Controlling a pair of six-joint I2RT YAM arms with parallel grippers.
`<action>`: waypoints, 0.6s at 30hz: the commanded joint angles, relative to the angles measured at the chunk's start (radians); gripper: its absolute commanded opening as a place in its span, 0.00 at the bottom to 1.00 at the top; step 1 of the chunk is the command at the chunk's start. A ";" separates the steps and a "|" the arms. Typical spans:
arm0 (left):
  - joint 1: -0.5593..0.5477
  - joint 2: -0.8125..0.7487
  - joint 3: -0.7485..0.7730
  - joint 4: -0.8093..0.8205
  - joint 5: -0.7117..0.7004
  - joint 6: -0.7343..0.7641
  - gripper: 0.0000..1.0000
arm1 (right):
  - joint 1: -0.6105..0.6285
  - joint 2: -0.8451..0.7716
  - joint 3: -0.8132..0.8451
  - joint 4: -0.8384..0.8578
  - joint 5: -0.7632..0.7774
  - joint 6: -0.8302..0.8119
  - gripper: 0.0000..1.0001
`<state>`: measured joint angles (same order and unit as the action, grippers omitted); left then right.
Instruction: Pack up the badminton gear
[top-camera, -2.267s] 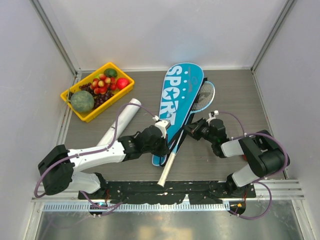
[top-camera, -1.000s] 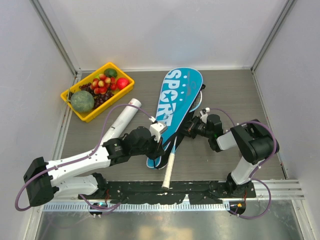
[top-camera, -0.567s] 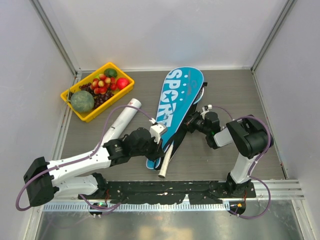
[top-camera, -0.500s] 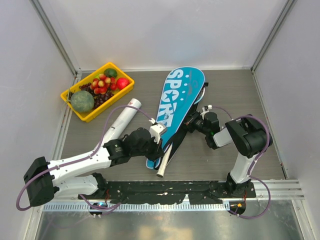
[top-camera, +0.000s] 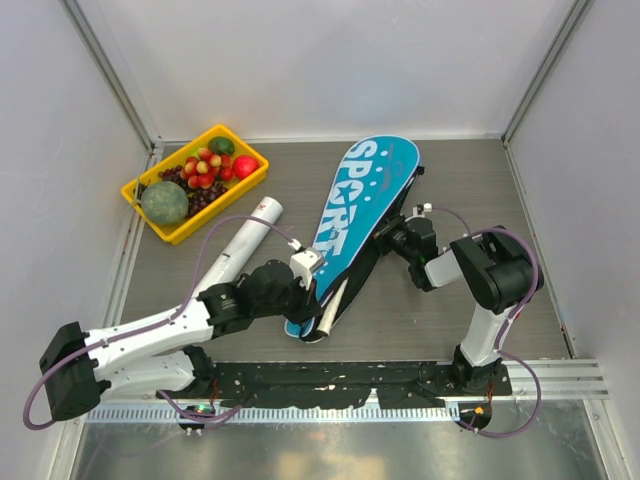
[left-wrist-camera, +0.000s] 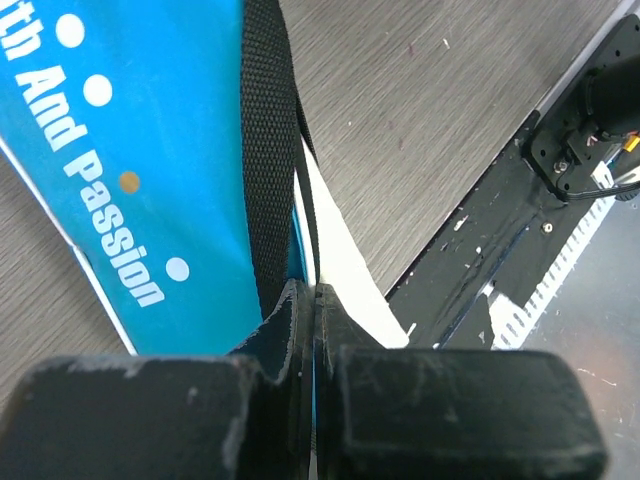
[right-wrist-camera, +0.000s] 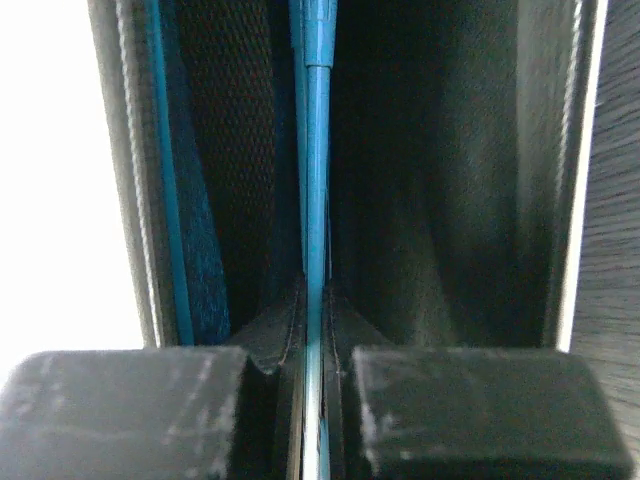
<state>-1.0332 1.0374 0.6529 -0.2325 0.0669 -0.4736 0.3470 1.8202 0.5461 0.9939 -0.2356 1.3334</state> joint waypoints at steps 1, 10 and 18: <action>-0.014 -0.049 -0.009 -0.080 -0.001 -0.022 0.00 | -0.023 -0.004 0.020 0.141 0.137 0.015 0.05; -0.013 -0.036 -0.033 0.059 0.135 -0.129 0.00 | 0.033 0.054 0.060 0.167 0.289 0.021 0.05; -0.038 0.016 -0.030 0.050 0.033 -0.178 0.00 | 0.063 0.077 0.138 0.025 0.254 -0.002 0.08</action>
<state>-1.0431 1.0325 0.6193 -0.1875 0.0803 -0.5961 0.4149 1.8973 0.5884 0.9970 -0.0479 1.3327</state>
